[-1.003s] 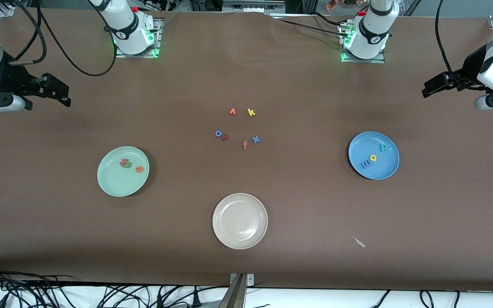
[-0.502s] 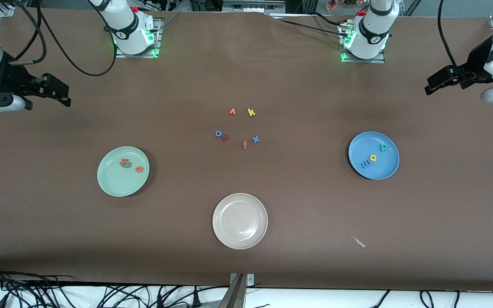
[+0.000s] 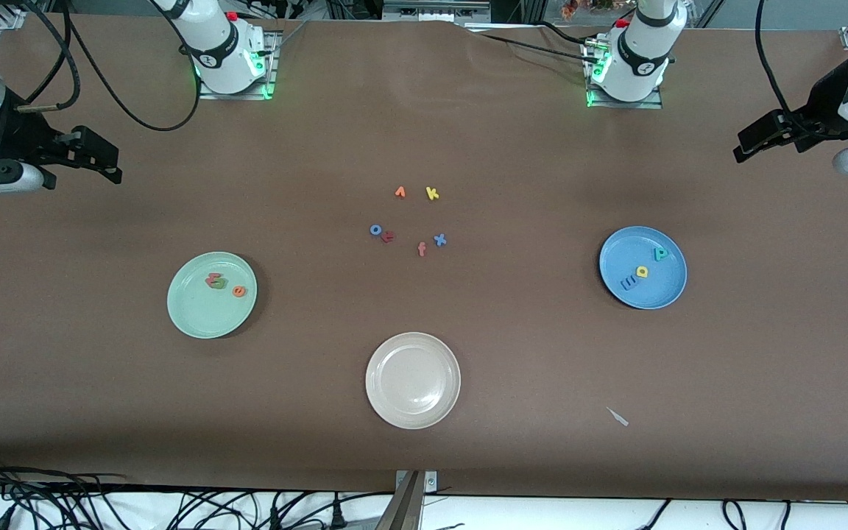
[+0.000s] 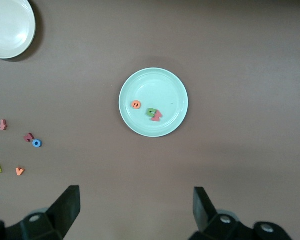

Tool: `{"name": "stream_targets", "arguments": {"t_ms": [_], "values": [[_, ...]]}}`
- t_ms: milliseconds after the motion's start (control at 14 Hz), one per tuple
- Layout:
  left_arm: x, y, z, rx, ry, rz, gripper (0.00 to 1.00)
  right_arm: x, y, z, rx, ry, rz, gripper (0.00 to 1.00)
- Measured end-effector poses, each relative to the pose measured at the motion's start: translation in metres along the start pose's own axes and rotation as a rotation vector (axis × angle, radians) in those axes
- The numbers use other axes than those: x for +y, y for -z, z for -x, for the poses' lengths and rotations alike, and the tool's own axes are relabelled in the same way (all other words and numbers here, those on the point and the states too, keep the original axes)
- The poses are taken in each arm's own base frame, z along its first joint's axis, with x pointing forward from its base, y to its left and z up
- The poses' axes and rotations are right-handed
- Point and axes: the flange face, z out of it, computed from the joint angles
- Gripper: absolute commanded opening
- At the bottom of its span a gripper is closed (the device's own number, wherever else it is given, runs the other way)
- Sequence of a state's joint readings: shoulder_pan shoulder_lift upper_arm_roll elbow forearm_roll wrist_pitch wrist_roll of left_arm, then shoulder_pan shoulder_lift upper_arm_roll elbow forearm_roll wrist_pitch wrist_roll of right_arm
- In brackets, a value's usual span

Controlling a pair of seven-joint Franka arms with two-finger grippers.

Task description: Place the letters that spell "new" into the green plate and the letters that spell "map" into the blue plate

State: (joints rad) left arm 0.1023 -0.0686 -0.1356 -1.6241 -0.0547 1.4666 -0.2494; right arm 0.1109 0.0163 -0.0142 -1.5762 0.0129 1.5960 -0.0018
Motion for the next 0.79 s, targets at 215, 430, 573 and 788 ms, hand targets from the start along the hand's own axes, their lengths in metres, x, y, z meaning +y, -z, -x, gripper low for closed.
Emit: {"name": "stream_targets", "arguments": {"t_ms": [215, 430, 573, 788], "values": [[0.0003, 0.0046, 0.0, 0.011, -0.001, 0.003, 1.0, 0.0, -0.0004, 0.0, -0.002, 0.0, 0.0, 1.0], [0.0004, 0.0057, 0.0, 0.013, -0.001, 0.003, 1.0, 0.0003, -0.0011, 0.0, -0.004, 0.0, 0.0, 1.0], [0.0005, 0.0055, -0.0002, 0.013, -0.001, 0.003, 1.0, 0.0003, -0.0012, 0.0, -0.005, 0.0, 0.0, 1.0], [0.0006, 0.008, -0.0004, 0.019, -0.001, 0.005, 1.0, 0.0006, -0.0013, 0.0001, -0.006, -0.001, 0.0, 1.0]]}}
